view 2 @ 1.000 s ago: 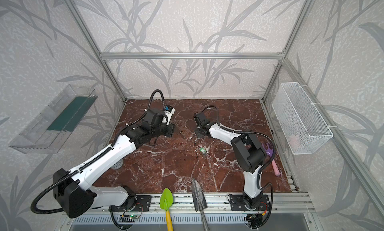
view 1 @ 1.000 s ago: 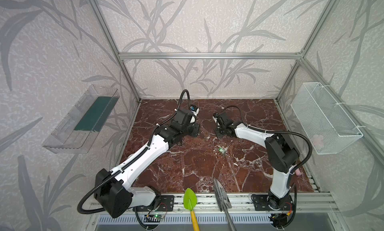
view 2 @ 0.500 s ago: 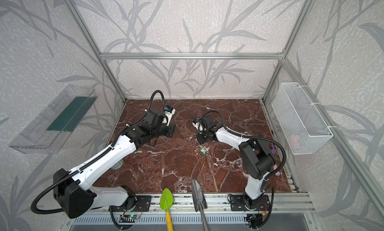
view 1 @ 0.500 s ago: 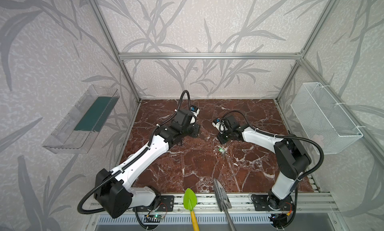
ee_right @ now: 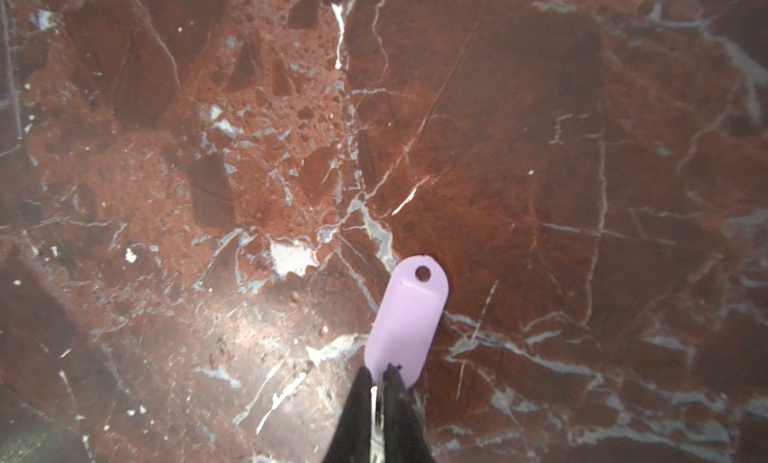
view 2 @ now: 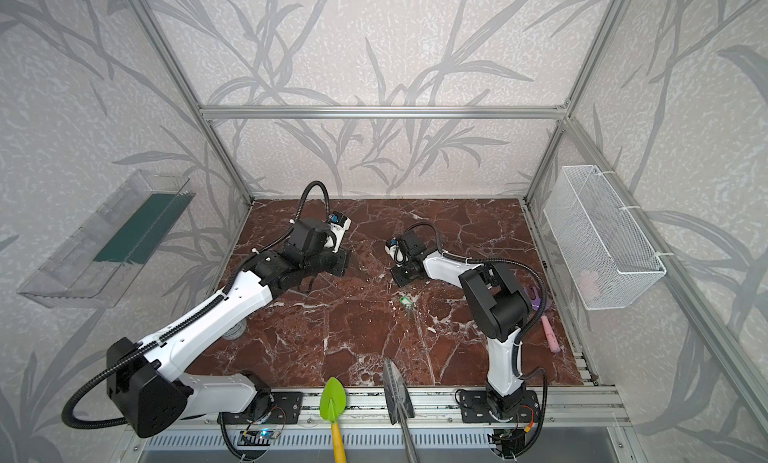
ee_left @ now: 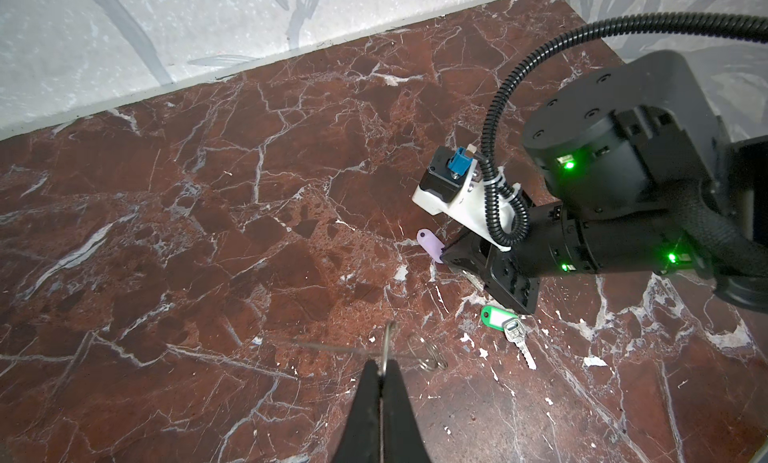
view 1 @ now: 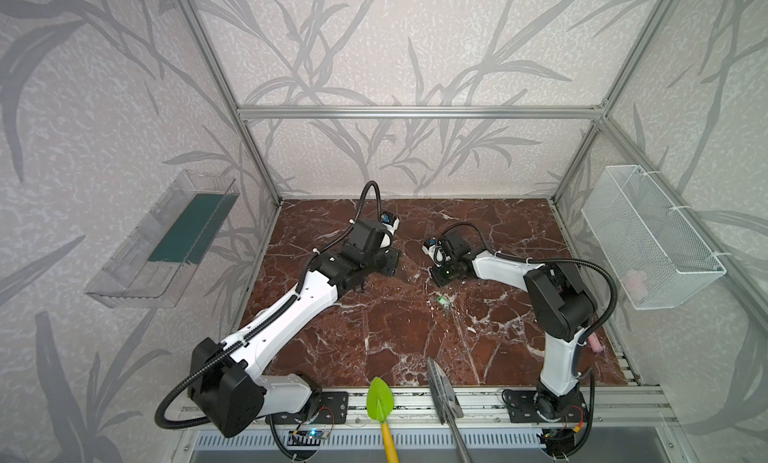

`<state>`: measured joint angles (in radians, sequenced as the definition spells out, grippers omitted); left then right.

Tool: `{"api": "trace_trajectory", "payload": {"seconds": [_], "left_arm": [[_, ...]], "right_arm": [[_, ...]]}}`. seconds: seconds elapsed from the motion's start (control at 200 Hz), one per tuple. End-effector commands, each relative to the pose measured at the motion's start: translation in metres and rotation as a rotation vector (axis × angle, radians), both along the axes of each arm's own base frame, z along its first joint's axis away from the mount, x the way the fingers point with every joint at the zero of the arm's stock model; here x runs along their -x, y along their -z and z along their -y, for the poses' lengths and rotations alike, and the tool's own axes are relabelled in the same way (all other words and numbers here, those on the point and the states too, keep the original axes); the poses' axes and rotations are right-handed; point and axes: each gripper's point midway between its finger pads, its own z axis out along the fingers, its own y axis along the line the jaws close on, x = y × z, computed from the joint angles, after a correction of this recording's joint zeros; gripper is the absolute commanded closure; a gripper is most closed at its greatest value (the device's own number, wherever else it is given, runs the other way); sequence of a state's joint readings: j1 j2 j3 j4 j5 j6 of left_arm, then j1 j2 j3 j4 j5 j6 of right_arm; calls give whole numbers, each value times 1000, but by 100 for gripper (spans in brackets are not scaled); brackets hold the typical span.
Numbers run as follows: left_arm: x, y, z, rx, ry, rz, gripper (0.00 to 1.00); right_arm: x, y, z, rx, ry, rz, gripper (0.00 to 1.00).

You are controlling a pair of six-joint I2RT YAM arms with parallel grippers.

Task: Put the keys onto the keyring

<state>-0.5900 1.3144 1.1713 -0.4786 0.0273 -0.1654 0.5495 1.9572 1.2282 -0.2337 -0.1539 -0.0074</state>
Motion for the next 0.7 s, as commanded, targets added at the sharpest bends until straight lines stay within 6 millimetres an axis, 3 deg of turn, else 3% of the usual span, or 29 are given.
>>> {"api": "trace_trajectory", "payload": {"seconds": [0.0, 0.235, 0.695], "left_arm": [[2, -7, 0, 1, 7, 27, 100], [1, -8, 0, 1, 6, 30, 100], [2, -12, 2, 11, 12, 31, 100]], "right_arm": [[-16, -4, 0, 7, 28, 39, 83], [-14, -5, 1, 5, 29, 38, 75], [-3, -3, 4, -10, 34, 15, 77]]}}
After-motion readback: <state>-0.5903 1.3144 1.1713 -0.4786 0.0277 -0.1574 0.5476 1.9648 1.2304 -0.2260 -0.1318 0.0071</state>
